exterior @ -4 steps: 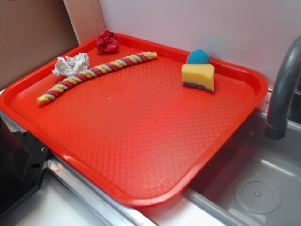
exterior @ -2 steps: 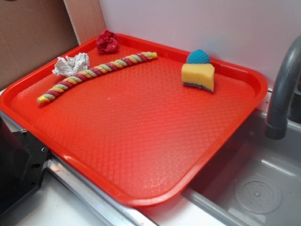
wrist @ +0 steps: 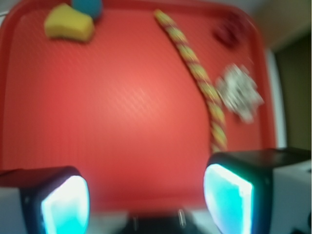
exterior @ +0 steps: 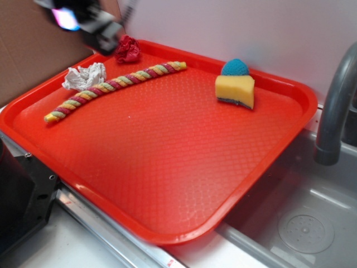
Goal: Grab the green sponge.
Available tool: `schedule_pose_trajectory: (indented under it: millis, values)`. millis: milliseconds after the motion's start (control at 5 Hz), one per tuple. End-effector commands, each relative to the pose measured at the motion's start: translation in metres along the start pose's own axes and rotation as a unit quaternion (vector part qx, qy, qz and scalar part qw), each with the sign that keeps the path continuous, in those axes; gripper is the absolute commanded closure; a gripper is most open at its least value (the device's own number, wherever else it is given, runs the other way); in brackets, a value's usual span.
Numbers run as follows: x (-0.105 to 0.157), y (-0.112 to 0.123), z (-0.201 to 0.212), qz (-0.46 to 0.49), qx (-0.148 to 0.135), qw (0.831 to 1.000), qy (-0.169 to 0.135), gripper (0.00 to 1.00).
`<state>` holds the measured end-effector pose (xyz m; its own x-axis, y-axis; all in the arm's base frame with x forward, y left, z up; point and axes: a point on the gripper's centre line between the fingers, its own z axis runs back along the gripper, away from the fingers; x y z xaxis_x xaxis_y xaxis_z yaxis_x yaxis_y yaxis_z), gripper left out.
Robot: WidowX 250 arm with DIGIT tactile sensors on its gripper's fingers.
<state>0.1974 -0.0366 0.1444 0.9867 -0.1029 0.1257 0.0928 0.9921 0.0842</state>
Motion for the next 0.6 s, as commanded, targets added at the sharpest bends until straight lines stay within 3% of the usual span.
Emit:
schedule_pose_trajectory:
  millis: [0,200,400]
  values:
    - [0.066,-0.035,-0.04,-0.036,-0.016,0.998,-0.052,0.0]
    - [0.099,-0.058,-0.069,-0.079,-0.062,0.993,-0.062,0.0]
    - [0.114,-0.066,-0.09,-0.081,-0.047,0.994,-0.056,0.0]
